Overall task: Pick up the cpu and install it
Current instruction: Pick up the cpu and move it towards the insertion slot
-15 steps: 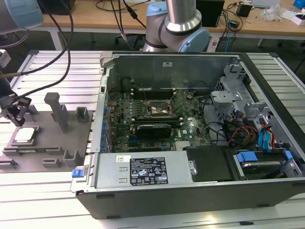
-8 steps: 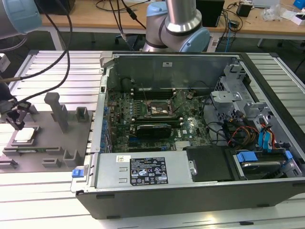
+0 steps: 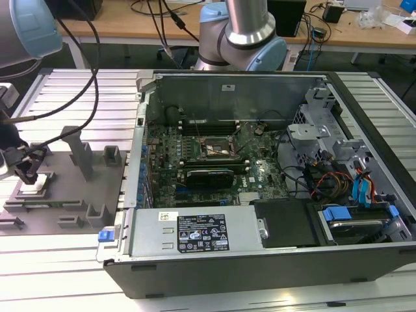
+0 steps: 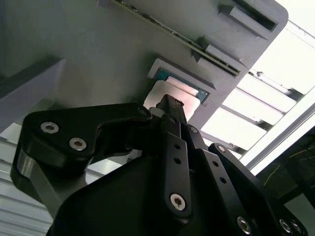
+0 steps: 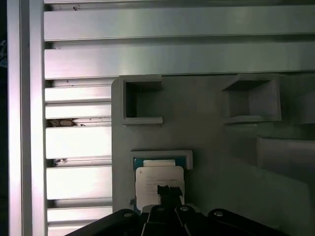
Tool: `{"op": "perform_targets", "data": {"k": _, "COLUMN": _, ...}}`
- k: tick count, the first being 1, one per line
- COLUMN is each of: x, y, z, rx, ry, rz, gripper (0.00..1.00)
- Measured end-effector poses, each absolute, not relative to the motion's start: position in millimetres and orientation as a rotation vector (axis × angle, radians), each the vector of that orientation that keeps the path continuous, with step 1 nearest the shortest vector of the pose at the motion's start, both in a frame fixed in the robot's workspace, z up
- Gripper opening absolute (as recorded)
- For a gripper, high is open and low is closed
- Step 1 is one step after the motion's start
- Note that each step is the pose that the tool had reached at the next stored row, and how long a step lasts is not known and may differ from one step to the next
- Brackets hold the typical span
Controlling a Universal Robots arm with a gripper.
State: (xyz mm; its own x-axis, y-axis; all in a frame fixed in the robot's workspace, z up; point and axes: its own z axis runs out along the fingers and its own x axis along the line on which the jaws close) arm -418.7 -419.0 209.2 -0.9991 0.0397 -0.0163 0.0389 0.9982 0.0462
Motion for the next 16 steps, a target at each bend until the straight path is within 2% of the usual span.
{"op": "perform_targets", "data": {"k": 13, "x": -422.9, "y": -418.6, "z": 203.0, "rx": 0.061, "ry": 3.123, "rz": 0.072, "gripper": 0.11}}
{"op": "perform_targets", "data": {"k": 14, "x": -422.9, "y": -418.6, "z": 203.0, "rx": 0.061, "ry": 3.123, "rz": 0.072, "gripper": 0.17}}
{"op": "perform_targets", "data": {"k": 15, "x": -422.9, "y": -418.6, "z": 203.0, "rx": 0.061, "ry": 3.123, "rz": 0.072, "gripper": 0.17}}
{"op": "perform_targets", "data": {"k": 16, "x": -422.9, "y": -418.6, "z": 203.0, "rx": 0.061, "ry": 3.123, "rz": 0.072, "gripper": 0.24}}
